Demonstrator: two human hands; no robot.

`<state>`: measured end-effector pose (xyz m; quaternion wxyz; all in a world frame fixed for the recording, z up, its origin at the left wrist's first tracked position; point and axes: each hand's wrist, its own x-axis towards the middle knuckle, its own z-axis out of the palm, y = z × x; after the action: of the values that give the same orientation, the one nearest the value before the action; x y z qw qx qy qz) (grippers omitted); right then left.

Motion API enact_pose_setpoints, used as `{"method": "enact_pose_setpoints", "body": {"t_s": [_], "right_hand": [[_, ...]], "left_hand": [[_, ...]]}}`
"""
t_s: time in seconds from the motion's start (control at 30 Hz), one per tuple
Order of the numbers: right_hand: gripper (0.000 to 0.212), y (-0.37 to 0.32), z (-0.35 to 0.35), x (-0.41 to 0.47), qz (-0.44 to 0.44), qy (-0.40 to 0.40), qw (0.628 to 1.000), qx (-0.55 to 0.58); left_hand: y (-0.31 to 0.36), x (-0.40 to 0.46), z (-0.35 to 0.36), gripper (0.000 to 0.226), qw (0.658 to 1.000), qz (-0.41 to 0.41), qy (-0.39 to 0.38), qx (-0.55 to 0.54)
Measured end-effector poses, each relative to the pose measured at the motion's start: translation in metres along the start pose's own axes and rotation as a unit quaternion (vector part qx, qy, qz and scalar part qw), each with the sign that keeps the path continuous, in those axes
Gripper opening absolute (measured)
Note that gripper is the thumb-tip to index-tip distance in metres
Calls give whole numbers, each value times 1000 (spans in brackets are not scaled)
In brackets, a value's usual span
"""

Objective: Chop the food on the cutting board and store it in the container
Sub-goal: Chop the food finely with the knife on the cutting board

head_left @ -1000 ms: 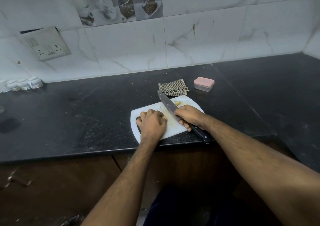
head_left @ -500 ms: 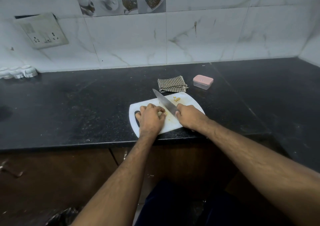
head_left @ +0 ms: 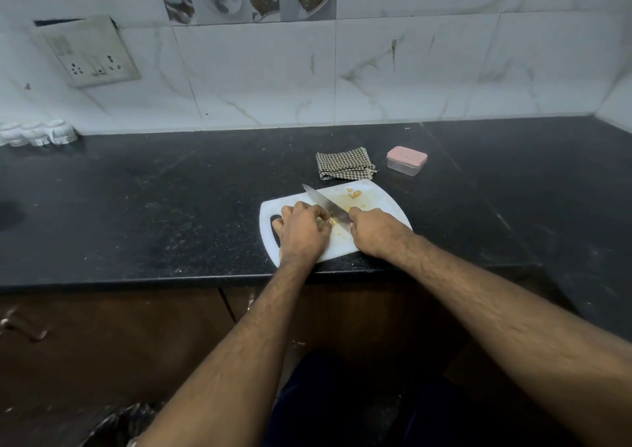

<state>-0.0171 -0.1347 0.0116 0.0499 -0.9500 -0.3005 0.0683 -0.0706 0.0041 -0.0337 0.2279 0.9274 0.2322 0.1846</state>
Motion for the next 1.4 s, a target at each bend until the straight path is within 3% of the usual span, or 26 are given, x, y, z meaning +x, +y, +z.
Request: {"method": "enact_pose_setpoints", "body": {"t_s": [0.37, 0.6, 0.77, 1.23, 1.4], "right_hand": [[43, -11, -8, 10, 10, -78, 997, -19], [24, 1, 4, 1, -4, -6, 1000, 21], [18, -1, 5, 0, -15, 4, 1000, 5], [45, -15, -7, 7, 2, -74, 997, -28], [41, -11, -7, 6, 1, -73, 997, -14]], "left_hand": [[-2, 1, 3, 15, 1000, -1, 5, 3], [-2, 3, 3, 17, 1000, -1, 3, 0], [-2, 2, 2, 17, 1000, -4, 5, -5], [-2, 1, 2, 17, 1000, -9, 11, -24], [-4, 0, 3, 18, 999, -18, 19, -33]]}}
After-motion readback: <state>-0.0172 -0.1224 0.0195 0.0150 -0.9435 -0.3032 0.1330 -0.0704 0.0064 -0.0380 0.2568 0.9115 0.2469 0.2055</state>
